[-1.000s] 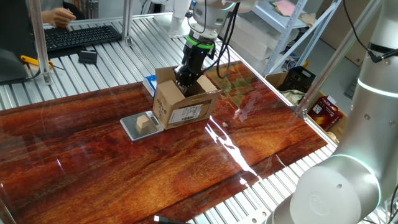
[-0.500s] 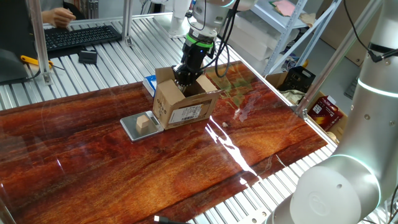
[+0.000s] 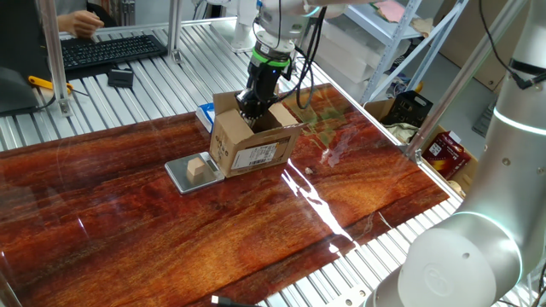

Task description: Open a box

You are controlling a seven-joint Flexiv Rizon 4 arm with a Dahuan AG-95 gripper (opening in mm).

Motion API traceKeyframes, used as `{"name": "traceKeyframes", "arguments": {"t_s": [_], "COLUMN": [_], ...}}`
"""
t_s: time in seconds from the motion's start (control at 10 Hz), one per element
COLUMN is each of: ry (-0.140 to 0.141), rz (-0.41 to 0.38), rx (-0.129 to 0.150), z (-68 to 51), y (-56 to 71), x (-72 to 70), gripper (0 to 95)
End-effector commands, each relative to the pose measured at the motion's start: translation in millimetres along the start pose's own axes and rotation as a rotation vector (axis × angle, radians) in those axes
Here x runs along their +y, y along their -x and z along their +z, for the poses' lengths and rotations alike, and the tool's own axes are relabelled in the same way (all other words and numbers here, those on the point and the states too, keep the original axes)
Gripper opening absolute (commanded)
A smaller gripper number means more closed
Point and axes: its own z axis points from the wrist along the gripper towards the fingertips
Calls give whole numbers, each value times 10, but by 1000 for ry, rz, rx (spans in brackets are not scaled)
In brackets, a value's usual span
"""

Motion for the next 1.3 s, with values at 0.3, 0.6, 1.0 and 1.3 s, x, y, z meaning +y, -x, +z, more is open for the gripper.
{"name": "traceKeyframes", "arguments": {"t_s": [0.3,0.6,1.0,1.3], "ry": [149,151,160,165], "rz": [97,101,118,139], "rx": [40,39,40,43], "z": [4,15,48,54], "y": [18,10,-26,-31], "x": [1,8,66,137], "gripper": [0,0,0,0]}}
